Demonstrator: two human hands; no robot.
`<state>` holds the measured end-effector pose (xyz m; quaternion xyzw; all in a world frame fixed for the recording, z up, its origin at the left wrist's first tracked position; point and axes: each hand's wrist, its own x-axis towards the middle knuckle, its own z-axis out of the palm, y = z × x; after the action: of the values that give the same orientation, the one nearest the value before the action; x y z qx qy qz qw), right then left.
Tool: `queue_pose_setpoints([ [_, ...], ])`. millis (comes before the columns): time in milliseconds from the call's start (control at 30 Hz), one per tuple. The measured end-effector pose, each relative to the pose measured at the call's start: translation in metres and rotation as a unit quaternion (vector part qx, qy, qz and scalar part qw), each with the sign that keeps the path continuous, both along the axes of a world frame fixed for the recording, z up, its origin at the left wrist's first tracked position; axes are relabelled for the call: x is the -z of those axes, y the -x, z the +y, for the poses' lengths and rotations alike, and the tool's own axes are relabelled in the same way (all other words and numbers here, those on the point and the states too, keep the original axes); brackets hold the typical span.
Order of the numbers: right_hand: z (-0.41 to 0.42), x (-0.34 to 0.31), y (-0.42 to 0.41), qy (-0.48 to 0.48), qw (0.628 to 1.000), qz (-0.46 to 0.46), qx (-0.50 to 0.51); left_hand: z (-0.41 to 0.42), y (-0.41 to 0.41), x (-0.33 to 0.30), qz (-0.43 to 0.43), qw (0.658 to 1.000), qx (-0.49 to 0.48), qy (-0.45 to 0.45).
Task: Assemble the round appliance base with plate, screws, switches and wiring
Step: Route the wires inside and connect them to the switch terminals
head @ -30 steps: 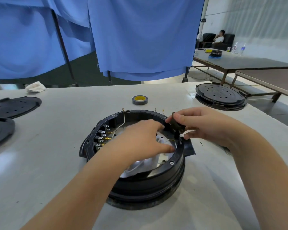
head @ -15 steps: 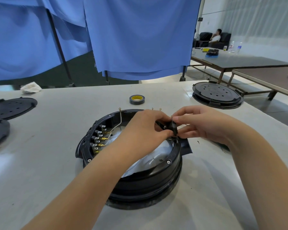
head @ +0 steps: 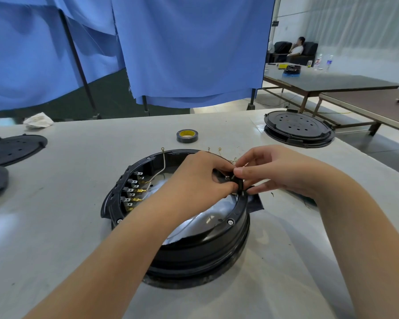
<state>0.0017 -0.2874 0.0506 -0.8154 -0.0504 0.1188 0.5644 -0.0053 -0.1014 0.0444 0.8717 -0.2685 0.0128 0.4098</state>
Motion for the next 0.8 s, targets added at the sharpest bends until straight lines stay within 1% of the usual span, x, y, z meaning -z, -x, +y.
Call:
queue_pose_setpoints([
  [300, -0.0025, 0.0006, -0.0008, -0.015, 1.0, 0.021, -0.007, -0.0014, 0.001, 0.0003, -0.018, 1.0, 0.006, -0.019],
  [533, -0.0001, 0.0005, -0.0003, -0.029, 1.0, 0.01, -0.003, -0.0007, -0.0024, 0.002, -0.009, 1.0, -0.003, 0.002],
  [800, 0.0015, -0.0002, 0.0005, -0.026, 1.0, 0.001, 0.004, -0.0008, -0.0043, 0.0021, -0.017, 1.0, -0.017, -0.004],
])
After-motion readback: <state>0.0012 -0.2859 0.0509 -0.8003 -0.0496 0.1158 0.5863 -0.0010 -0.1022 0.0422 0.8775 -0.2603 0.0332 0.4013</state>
